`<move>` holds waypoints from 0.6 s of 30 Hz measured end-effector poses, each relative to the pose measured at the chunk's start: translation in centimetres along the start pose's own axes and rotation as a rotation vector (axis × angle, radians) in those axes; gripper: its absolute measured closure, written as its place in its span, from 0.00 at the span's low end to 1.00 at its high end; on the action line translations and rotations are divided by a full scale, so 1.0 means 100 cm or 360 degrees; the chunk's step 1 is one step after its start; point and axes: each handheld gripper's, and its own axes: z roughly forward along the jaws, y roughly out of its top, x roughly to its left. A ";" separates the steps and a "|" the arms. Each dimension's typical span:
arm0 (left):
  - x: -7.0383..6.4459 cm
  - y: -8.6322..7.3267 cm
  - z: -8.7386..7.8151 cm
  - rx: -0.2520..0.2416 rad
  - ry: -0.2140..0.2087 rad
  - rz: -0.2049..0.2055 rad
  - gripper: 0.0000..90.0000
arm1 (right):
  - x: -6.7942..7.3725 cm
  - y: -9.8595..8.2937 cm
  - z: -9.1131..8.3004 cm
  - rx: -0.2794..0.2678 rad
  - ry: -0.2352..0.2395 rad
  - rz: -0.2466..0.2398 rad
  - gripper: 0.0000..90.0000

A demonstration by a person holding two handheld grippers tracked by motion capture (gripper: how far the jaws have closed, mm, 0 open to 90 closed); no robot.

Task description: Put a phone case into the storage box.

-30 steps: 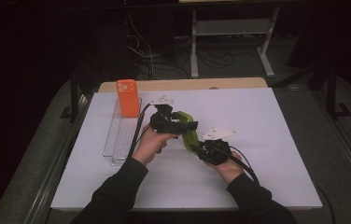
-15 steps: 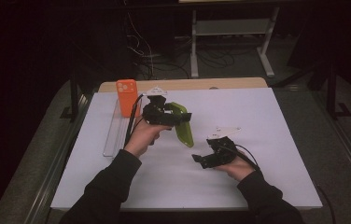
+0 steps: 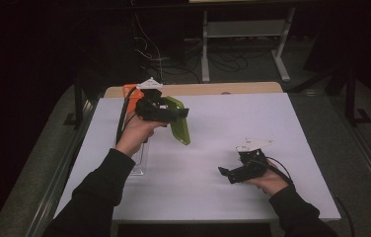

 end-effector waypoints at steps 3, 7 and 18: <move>0.008 0.005 -0.011 -0.0001 0.0039 0.0017 0.16 | -0.003 -0.006 -0.005 0.0013 -0.0008 -0.0015 0.01; 0.017 0.011 -0.024 -0.0014 0.0093 0.0020 0.16 | -0.004 -0.013 -0.010 0.0016 -0.0018 -0.0002 0.01; 0.047 0.017 -0.052 -0.0042 0.0240 0.0006 0.16 | -0.010 -0.033 -0.022 0.0031 -0.0032 0.0038 0.01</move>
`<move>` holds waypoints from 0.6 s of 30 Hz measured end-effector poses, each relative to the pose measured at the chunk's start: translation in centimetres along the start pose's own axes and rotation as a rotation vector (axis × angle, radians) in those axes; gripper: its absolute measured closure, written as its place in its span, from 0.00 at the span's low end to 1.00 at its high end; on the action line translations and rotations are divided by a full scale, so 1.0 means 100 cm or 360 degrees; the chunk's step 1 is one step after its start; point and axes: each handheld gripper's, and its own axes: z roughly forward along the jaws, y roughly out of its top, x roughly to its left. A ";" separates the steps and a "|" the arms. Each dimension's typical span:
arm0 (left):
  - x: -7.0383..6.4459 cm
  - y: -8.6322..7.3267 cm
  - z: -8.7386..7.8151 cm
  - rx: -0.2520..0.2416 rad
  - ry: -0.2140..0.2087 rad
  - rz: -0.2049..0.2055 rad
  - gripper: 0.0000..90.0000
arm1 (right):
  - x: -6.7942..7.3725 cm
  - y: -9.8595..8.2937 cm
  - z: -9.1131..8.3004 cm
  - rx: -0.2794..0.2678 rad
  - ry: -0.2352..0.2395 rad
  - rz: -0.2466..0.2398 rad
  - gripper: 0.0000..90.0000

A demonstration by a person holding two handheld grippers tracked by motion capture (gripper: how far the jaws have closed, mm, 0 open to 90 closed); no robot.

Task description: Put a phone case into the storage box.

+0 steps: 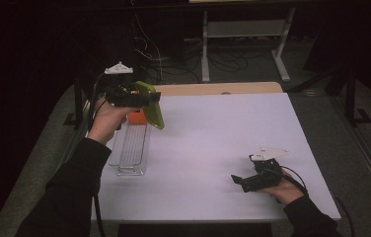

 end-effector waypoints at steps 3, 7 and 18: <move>0.007 0.000 -0.005 -0.0003 0.0044 0.0003 0.16 | 0.000 -0.002 -0.001 -0.0009 0.0005 0.0027 0.01; 0.015 0.000 -0.008 -0.0002 0.0122 0.0015 0.16 | -0.001 -0.005 -0.001 0.0003 0.0005 0.0034 0.01; 0.035 -0.002 -0.002 0.0060 0.0330 -0.0010 0.16 | 0.002 -0.006 0.003 0.0032 0.0005 0.0007 0.01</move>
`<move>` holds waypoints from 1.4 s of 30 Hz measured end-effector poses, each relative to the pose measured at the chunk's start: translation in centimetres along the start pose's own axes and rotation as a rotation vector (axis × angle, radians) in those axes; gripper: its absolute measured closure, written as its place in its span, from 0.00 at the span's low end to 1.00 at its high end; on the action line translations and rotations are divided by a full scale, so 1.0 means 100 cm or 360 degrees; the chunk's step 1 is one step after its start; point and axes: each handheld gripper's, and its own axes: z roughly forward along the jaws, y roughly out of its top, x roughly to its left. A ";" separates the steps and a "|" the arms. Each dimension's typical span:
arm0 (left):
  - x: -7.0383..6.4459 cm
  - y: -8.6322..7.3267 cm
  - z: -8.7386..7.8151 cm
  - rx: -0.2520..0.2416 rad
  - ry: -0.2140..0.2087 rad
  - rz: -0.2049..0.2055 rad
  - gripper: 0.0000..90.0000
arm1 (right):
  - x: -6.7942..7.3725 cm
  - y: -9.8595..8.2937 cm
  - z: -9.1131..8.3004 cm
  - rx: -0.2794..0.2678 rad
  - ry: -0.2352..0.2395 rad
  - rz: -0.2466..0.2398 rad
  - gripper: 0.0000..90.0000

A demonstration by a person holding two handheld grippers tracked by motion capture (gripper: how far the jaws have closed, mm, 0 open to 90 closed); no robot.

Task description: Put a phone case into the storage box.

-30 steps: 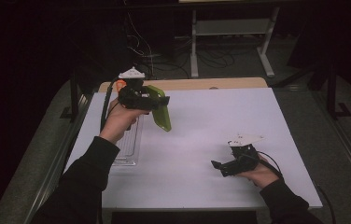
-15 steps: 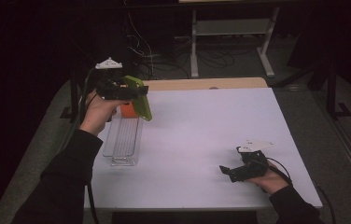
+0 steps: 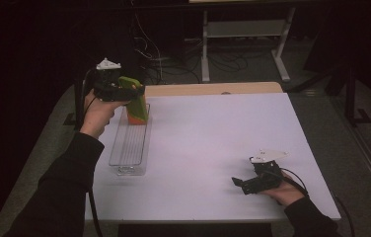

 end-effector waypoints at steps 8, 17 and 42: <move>0.011 -0.007 0.018 0.0077 0.0152 -0.0067 0.16 | 0.000 0.000 0.000 0.0004 0.0007 -0.0003 0.01; 0.025 -0.024 0.047 0.0175 0.0276 -0.0127 0.16 | 0.000 0.000 0.000 0.0001 0.0010 -0.0007 0.01; 0.031 -0.051 0.080 0.0223 0.0354 -0.0190 0.14 | 0.000 -0.001 0.000 0.0012 0.0027 -0.0013 0.01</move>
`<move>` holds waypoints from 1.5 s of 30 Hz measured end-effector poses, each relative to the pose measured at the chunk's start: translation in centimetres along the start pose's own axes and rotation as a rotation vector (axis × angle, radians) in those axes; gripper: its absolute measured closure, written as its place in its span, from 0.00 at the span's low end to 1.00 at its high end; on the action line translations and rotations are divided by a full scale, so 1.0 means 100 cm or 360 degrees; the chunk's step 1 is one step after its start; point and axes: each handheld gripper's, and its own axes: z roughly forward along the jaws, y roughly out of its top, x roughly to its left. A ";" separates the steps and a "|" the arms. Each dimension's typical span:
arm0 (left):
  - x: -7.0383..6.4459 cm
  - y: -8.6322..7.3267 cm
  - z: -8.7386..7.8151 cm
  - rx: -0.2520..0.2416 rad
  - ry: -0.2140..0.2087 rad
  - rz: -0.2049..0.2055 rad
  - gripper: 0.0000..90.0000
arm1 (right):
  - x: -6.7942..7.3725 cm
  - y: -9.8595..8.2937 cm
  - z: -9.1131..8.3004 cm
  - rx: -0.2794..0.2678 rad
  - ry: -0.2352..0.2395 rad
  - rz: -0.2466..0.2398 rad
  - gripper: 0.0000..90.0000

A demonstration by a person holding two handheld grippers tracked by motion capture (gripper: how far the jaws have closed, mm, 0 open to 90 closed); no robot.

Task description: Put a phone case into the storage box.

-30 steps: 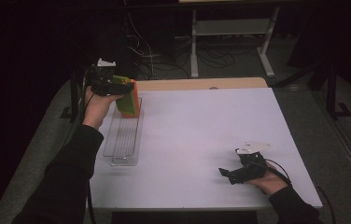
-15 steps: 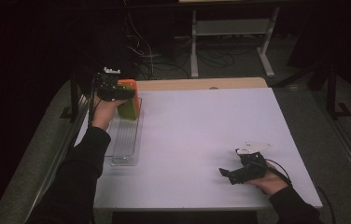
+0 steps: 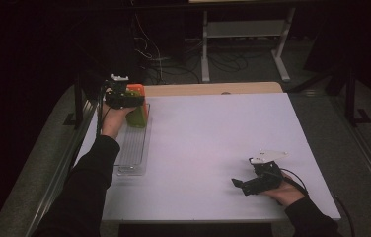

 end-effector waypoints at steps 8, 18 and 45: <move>-0.001 -0.002 0.003 -0.0007 -0.0054 -0.0016 0.08 | 0.001 0.000 -0.001 0.0002 -0.0002 0.0010 0.01; 0.002 0.000 0.001 -0.0045 -0.0078 -0.0049 0.02 | 0.000 -0.001 -0.001 0.0001 0.0003 -0.0006 0.01; -0.021 -0.038 -0.090 -0.0118 -0.0753 0.0221 0.02 | 0.002 0.003 -0.004 -0.0029 -0.0002 -0.0021 0.01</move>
